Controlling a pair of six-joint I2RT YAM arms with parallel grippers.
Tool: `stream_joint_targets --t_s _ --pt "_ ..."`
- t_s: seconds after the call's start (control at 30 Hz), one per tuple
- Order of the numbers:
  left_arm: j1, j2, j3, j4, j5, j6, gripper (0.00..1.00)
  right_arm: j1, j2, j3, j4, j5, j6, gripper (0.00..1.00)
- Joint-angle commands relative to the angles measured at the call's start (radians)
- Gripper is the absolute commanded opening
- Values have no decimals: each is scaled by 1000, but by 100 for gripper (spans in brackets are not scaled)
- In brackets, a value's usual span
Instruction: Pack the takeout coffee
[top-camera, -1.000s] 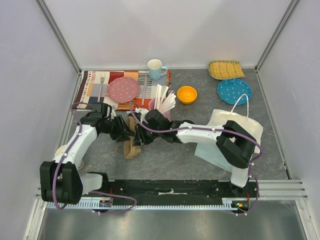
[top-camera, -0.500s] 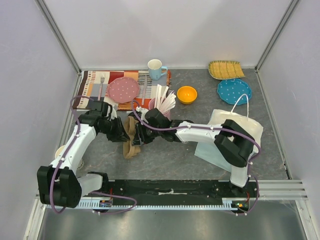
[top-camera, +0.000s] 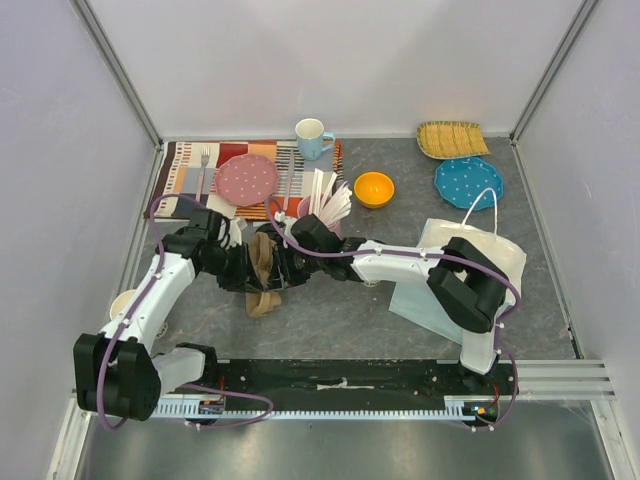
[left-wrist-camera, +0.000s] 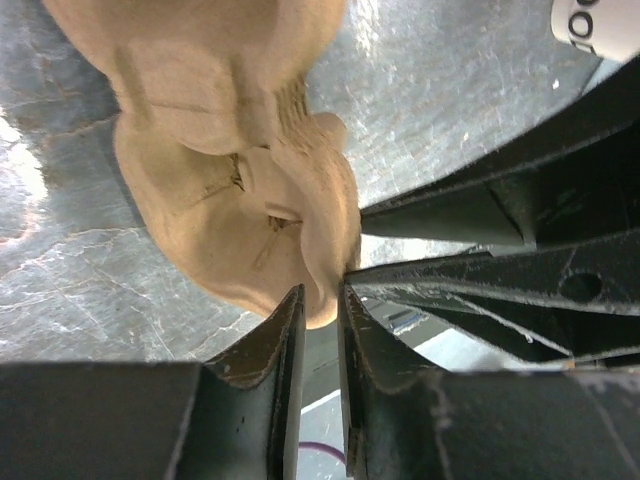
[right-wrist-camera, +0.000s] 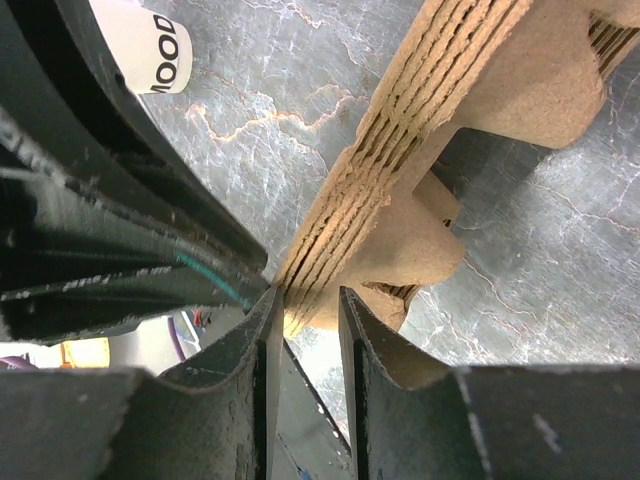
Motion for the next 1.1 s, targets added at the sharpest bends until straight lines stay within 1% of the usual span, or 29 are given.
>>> stream_joint_targets --t_s 0.0,0.1,0.2,0.3,0.4,0.47,0.6,0.67,0.77,0.8,0.87,1.07 --pt "-21 -28 45 -76 130 156 25 -12 49 -7 -75 101 -13 34" --pt "-19 -27 45 -93 111 213 30 -14 50 2 -74 101 -13 34" --pt "-21 16 30 -107 116 239 31 -14 46 -1 -75 103 -15 34" --pt "-21 50 39 -112 55 218 30 -12 41 -7 -75 103 -16 33" --pt "-21 84 39 -110 36 190 29 -12 38 -3 -75 103 -24 34" --pt "-21 128 49 -100 59 166 28 -12 44 3 -75 96 -27 34" --pt "-21 147 66 -55 108 139 28 -12 42 -3 -74 92 -26 34" --pt "-21 150 69 -57 105 142 25 -14 42 -3 -74 92 -29 34" --pt "-21 150 63 -63 93 138 13 -12 45 -1 -75 93 -30 34" --pt "-21 148 60 -64 68 135 4 -12 45 -1 -74 95 -32 33" --pt "-18 145 51 -73 44 126 2 -14 44 -7 -77 99 -32 34" --pt "3 115 45 -78 1 98 2 -12 53 -18 -100 133 -58 33"
